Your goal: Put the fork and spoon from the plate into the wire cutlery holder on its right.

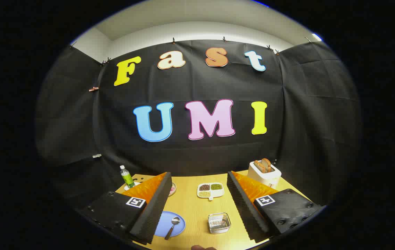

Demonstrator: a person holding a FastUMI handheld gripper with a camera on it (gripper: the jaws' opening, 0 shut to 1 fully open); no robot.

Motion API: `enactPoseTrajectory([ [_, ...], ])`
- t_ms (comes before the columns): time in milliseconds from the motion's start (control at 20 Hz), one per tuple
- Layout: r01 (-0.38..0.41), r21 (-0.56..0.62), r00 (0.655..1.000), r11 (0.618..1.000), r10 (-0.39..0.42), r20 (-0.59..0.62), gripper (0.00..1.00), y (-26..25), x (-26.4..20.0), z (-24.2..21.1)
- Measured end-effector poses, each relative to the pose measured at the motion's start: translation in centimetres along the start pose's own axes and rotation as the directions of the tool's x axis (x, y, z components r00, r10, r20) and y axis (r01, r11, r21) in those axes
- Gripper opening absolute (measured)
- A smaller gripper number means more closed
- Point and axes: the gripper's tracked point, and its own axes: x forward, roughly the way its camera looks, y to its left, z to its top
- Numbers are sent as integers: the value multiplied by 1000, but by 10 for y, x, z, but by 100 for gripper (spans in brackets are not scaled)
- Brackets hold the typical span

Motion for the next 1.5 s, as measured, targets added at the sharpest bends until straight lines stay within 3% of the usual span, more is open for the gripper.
enactPoseTrajectory([
  [1000,-60,-12,990,998,58,-126,99,14,11,-41],
  [1500,-191,-16,922,981,174,-345,99,76,47,-136],
])
